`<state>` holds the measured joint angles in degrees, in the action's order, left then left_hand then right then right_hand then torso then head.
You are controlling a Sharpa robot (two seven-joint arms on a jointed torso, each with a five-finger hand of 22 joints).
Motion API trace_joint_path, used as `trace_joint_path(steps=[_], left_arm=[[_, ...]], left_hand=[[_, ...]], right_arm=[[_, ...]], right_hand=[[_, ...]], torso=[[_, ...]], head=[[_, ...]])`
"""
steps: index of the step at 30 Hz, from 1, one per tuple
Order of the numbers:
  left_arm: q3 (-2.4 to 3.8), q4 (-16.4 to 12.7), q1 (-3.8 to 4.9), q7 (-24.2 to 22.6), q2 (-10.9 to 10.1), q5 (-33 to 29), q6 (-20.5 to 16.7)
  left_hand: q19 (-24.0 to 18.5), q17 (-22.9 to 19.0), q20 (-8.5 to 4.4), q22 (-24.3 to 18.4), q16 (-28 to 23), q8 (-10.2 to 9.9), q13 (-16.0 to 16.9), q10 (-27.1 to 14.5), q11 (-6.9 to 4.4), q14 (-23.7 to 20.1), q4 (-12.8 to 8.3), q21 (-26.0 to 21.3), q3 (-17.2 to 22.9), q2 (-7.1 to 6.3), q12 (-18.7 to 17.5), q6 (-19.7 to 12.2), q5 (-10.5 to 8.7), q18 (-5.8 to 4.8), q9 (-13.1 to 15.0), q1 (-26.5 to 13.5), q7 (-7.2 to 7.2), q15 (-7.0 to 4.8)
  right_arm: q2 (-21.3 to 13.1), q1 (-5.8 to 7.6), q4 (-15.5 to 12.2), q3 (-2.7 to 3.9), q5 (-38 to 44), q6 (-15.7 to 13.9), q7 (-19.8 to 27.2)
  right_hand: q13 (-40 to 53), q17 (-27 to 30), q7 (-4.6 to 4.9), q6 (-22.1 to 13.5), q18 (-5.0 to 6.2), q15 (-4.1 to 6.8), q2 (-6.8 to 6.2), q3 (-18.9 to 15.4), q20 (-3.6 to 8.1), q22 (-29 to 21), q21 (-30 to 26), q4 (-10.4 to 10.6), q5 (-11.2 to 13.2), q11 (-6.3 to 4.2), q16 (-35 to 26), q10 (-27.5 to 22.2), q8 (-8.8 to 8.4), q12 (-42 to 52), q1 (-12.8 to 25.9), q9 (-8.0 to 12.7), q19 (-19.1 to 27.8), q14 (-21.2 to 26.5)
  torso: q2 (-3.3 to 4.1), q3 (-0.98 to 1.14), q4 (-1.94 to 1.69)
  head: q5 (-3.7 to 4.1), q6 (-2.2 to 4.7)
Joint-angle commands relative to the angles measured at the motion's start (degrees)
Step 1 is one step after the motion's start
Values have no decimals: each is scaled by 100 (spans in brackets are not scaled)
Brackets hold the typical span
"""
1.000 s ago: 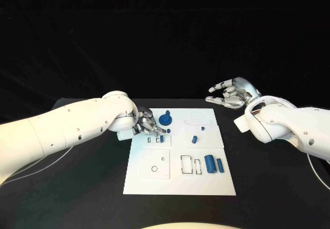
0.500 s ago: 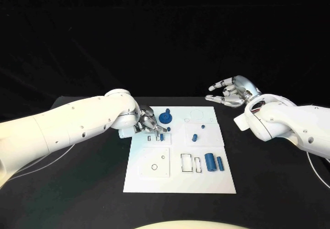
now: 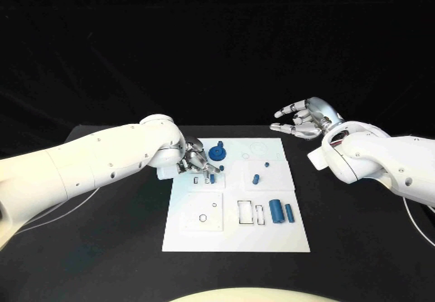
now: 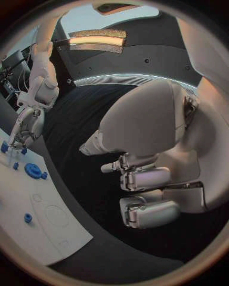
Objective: Assemble the parts on the task board
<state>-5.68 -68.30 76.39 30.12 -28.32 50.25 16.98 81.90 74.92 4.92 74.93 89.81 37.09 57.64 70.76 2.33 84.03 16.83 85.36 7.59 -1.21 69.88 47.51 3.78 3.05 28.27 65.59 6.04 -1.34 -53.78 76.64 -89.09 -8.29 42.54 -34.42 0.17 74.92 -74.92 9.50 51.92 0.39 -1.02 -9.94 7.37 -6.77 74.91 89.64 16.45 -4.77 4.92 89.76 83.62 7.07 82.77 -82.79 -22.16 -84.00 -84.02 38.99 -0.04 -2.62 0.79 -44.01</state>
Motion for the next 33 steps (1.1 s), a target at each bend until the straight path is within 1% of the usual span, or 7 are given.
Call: trace_joint_path(steps=[1,8,11,17,24,30,33], left_arm=[[3,25,5,13,28,23,160],[2,77,2,20,63,18,257],[1,105,-1,22,83,12,287],[-1,141,-7,22,110,-5,302],[-5,174,-20,22,135,-37,360],[-8,182,-27,20,144,-55,379],[-9,188,-29,19,147,-96,392]], left_hand=[[27,1508,-6,410,19,39,9,25,-49,597,-13,28,-15,5,-21,61,25,-53,48,94,-8,-13],[25,1508,-10,408,19,46,3,21,-53,597,-15,27,-9,8,-29,62,27,-53,76,119,-14,-18],[28,1508,-12,412,19,46,-8,15,-55,597,-15,29,-7,9,-37,58,27,-54,87,131,-15,-20],[29,1508,-15,415,19,46,-13,11,-58,597,-15,30,0,13,-44,51,27,-54,107,152,-17,-22],[26,1508,-21,415,19,50,-12,12,-64,597,-20,29,20,18,-52,41,28,-54,165,220,-22,-28],[25,1508,-23,415,19,51,-9,14,-66,597,-21,29,27,19,-53,41,28,-54,183,243,-24,-30],[24,1508,-27,416,19,49,-3,18,-69,597,-23,29,45,19,-56,35,29,-54,219,292,-27,-33]], right_arm=[[7,1,2,1,56,102,11],[7,1,2,0,55,113,7],[8,1,2,0,54,117,6],[16,1,7,-1,54,134,2],[36,0,24,-2,52,151,1],[46,0,36,-3,51,155,-1],[48,0,37,-4,50,158,-2]], right_hand=[[860,-1332,6,1,-21,46,16,-31,26,1467,-31,-6,6,-13,-39,-16,33,-31,66,-5,-566,-554],[860,-1332,6,1,-21,46,16,-31,26,1467,-31,-6,6,-13,-39,-16,33,-31,66,-5,-566,-554],[860,-1331,5,1,-19,47,26,-30,27,1463,-38,-6,5,-13,-40,-15,37,-31,68,-5,-562,-554],[860,-1331,5,1,-19,47,26,-30,27,1463,-38,-6,5,-13,-40,-15,37,-31,68,-5,-562,-554],[864,-1322,4,2,-19,48,38,-29,28,1461,-41,-7,4,-15,-43,-10,42,-26,69,-6,-561,-552],[864,-1322,4,2,-19,48,38,-29,28,1461,-41,-7,4,-15,-43,-10,42,-26,69,-6,-561,-552],[864,-1322,4,2,-19,48,38,-29,28,1461,-41,-7,4,-15,-43,-10,42,-26,69,-6,-561,-552]], torso=[[-6,-4,-5],[1,-8,1],[1,-4,4],[-1,-2,-6],[-4,3,-8],[-5,0,-4],[-5,3,-4]], head=[[-5,-18],[1,-38],[3,-38],[28,-62],[24,-92],[28,-98],[25,-106]])
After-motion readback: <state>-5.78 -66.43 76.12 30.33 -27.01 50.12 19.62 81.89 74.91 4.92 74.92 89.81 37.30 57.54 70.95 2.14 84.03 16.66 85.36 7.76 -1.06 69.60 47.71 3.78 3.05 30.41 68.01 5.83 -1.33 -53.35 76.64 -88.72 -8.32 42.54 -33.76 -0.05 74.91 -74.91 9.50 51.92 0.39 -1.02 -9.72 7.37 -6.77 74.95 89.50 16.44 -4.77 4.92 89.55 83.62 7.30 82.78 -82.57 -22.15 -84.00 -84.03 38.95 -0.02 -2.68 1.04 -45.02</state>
